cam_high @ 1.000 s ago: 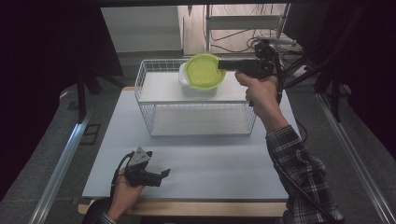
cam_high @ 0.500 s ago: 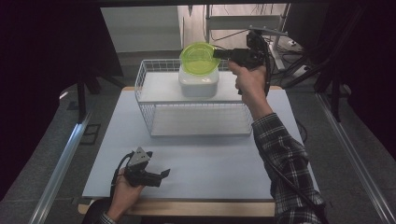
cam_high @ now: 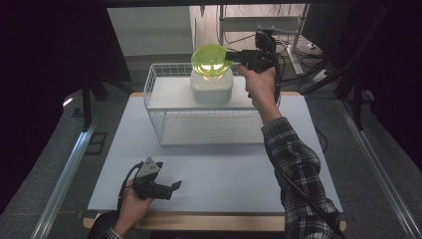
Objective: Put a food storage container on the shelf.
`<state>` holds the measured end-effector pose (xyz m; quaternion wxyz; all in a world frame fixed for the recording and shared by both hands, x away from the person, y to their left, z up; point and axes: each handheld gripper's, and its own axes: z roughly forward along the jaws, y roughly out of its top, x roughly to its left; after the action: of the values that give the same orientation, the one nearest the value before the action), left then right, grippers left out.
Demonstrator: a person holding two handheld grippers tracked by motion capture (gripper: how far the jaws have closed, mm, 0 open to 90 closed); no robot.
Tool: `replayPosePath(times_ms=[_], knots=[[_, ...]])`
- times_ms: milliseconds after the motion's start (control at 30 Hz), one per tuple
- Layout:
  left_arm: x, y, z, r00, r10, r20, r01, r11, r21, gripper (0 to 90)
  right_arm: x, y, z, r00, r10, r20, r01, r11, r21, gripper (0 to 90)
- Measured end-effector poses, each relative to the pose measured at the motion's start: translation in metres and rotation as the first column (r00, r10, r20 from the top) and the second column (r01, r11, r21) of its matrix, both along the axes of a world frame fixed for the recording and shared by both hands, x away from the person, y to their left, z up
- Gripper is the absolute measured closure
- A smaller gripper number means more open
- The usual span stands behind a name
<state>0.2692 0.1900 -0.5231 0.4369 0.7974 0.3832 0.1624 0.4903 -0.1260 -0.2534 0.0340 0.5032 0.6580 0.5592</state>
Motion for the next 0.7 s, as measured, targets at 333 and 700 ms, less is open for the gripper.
replayPosePath(times_ms=[333,700], knots=[[0.0001,-0.0003,-0.0002,1.0000,-0.002,-0.001,0.002,1.0000,0.005,2.2,0.0043,0.0003,-0.0039,0.9994,-0.033,-0.008,0.032,0.999,-0.037,71.3],[0.0000,-0.0004,-0.0002,1.0000,-0.003,-0.003,0.003,1.0000,0.006,2.2,-0.0012,0.0018,-0.0017,0.9970,0.054,0.055,-0.049,0.995,-0.083,34.2]])
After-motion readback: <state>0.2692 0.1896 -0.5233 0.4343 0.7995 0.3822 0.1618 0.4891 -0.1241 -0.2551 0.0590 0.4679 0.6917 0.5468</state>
